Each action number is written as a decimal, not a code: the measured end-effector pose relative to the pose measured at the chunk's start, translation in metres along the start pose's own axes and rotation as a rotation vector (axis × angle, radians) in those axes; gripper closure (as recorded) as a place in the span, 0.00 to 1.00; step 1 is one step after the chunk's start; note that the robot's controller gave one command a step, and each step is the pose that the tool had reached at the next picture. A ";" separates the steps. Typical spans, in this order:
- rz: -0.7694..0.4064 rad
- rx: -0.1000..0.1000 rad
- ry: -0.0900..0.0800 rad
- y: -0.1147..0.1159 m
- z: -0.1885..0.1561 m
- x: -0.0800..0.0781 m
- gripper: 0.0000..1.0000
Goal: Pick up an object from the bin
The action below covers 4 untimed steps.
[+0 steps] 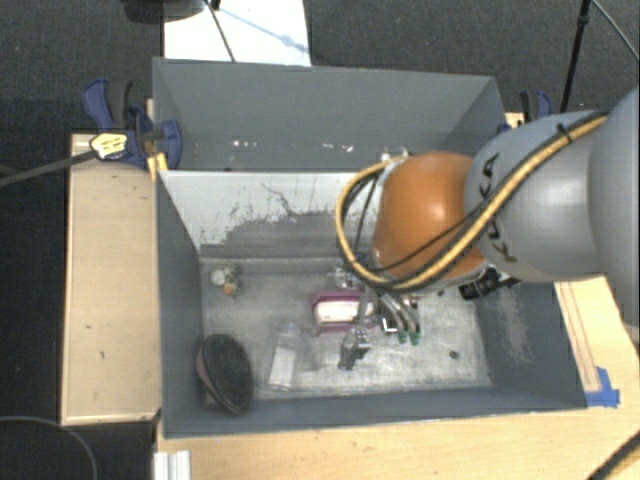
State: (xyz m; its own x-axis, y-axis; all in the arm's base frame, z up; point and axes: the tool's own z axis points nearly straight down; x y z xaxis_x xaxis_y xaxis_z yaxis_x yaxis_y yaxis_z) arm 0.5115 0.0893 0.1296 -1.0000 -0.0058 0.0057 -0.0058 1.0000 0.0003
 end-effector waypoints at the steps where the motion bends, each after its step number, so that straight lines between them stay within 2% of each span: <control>1: 0.046 0.000 -0.005 -0.014 0.061 -0.024 0.00; 2: 0.049 -0.002 -0.010 -0.012 0.057 -0.024 1.00; 3: -0.243 0.002 -0.013 -0.057 -0.060 -0.044 1.00; 4: -0.251 0.001 -0.011 -0.059 -0.087 -0.042 1.00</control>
Offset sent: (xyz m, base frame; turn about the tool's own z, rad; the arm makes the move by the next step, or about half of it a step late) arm 0.0231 -0.0127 -0.0596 0.0513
